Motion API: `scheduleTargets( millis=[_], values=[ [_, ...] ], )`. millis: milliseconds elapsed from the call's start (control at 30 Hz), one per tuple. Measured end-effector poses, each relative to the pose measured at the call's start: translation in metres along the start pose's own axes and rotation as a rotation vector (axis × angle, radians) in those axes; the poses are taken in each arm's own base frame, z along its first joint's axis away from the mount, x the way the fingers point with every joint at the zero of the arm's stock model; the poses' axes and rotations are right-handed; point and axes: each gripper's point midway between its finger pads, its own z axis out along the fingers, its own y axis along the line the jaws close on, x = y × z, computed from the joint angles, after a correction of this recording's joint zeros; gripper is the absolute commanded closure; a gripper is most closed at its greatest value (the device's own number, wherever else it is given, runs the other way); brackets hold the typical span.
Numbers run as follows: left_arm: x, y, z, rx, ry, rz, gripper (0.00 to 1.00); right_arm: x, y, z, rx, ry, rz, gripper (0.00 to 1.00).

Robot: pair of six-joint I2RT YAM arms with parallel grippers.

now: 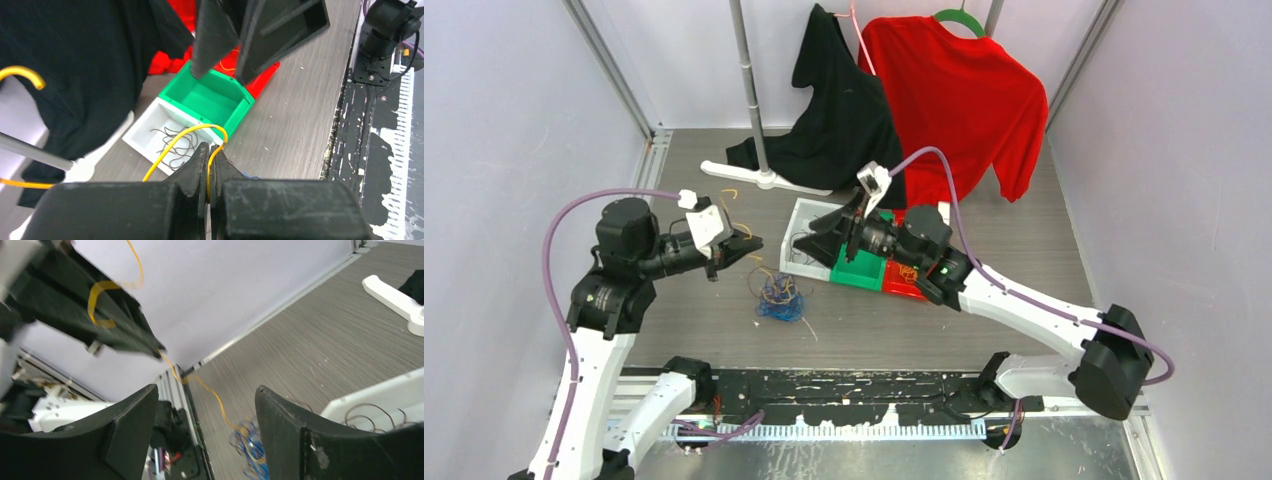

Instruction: Untangle the cables

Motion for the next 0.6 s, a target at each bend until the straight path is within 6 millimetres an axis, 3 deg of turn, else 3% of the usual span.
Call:
scheduleTargets(
  millis=[133,267,400,500,600],
  values=[
    [-0.026,0.003,-0.007,-0.015,-0.029,0.043,1.0,0.018,-0.008,-0.018,0.008,0.019,-0.1,0.23],
    [-0.048,0.005,-0.014,-0.029,-0.058,0.081,1.0,0.046,-0.021,-0.022,0.006,0.071,-0.144,0.23],
    [-0.059,0.009,-0.015,-0.034,-0.067,0.095,1.0,0.069,-0.022,-0.011,-0.029,0.11,-0.171,0.23],
    [-0.061,0.011,-0.014,-0.034,-0.068,0.094,1.0,0.086,-0.009,0.001,-0.084,0.145,-0.2,0.23],
    [-0.063,0.011,-0.015,-0.035,-0.07,0.097,1.0,0.09,0.007,0.017,-0.14,0.144,-0.231,0.23]
  ],
)
